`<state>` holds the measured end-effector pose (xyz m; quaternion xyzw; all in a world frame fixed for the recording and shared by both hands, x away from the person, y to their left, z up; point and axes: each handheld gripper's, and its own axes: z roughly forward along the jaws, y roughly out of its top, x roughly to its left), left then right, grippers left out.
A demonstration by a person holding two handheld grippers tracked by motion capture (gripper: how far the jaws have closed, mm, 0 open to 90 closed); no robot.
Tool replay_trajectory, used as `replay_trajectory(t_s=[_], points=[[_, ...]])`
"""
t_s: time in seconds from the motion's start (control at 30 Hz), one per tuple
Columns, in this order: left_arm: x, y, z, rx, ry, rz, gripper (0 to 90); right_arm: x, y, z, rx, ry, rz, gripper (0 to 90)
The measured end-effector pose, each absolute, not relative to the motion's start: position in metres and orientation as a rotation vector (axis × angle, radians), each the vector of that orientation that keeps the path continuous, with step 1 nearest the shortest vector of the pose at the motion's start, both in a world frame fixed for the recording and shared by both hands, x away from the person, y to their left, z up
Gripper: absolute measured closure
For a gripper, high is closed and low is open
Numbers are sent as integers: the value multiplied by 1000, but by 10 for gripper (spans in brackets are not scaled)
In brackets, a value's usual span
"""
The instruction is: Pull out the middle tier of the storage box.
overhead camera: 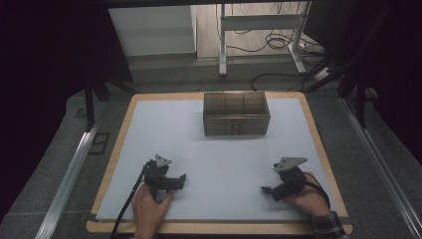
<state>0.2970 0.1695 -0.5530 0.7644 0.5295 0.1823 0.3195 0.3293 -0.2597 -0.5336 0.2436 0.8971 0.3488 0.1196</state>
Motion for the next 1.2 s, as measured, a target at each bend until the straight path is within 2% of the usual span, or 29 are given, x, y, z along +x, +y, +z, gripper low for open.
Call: replay_trajectory(t_s=[0.73, 1.2], points=[[297, 169, -553, 2009, 1392, 480, 0, 329, -260, -533, 713, 2621, 1024, 7], [297, 169, -553, 2010, 1392, 480, 0, 326, -258, -528, 713, 2632, 1025, 134]])
